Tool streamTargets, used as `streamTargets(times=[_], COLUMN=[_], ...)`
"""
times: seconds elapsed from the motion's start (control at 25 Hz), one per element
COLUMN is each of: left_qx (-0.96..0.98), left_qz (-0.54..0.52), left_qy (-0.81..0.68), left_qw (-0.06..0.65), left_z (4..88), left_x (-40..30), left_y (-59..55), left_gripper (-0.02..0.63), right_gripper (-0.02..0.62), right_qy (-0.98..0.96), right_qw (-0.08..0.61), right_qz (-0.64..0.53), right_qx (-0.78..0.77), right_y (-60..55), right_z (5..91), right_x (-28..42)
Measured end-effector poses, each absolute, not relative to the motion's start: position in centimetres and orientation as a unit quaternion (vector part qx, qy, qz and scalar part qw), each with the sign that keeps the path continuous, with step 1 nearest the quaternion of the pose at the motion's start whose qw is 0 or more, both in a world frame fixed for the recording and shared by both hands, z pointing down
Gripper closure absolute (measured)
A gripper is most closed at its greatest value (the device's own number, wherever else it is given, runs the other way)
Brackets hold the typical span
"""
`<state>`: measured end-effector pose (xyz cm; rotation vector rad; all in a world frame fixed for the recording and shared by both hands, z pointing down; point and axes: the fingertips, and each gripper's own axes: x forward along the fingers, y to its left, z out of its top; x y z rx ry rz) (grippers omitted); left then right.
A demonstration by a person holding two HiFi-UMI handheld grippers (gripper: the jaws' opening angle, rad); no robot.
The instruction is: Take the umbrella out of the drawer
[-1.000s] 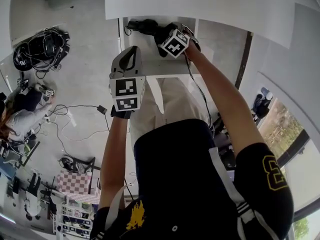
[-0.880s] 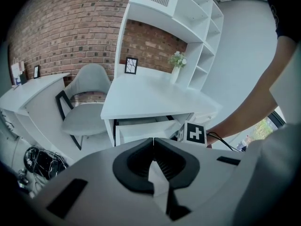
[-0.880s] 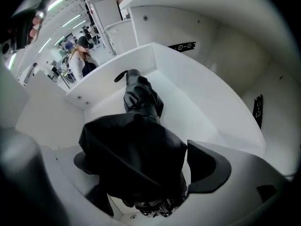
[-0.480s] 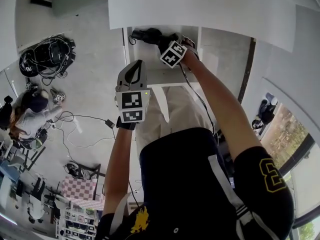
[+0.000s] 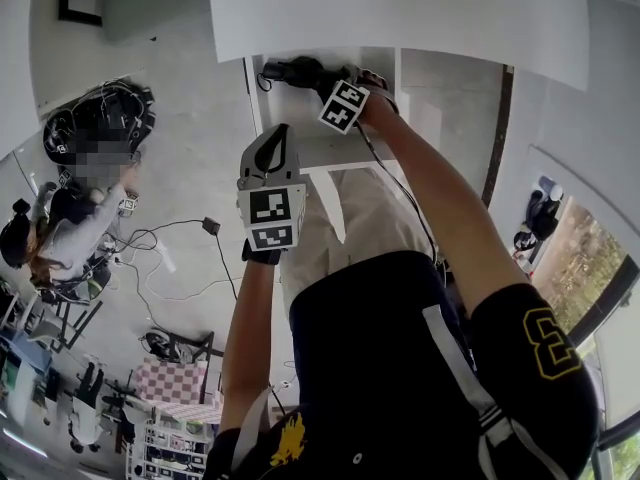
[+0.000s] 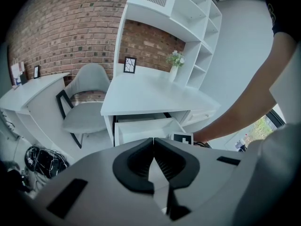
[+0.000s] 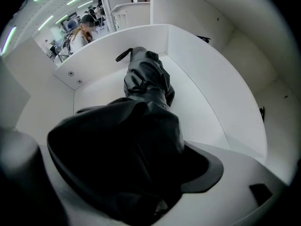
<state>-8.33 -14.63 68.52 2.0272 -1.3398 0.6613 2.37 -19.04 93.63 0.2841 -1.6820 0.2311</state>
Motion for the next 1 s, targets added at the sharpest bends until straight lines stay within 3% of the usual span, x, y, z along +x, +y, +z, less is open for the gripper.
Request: streamTargets(times=[0.44, 1.0], left_qx=[0.768, 0.770], left_qz=[0.248, 0.245], left_qy=[-0.506, -0.513], left_qw=[0.303, 0.290], left_z=[67.7, 65.4], left_x=[-7.8, -8.3], left_y=[-15.0, -15.6], left_gripper=[0.585, 0.586], right_gripper=[0.242, 0.288], right_qy=[-0.727, -0.718], right_qw=[0.653, 0.629], right_qz=[0.168, 0.246], right_qx=[0.134, 0.167], right_y=[-17.7, -16.1], right_z=[92.5, 90.0], right_x=[2.9, 3.1])
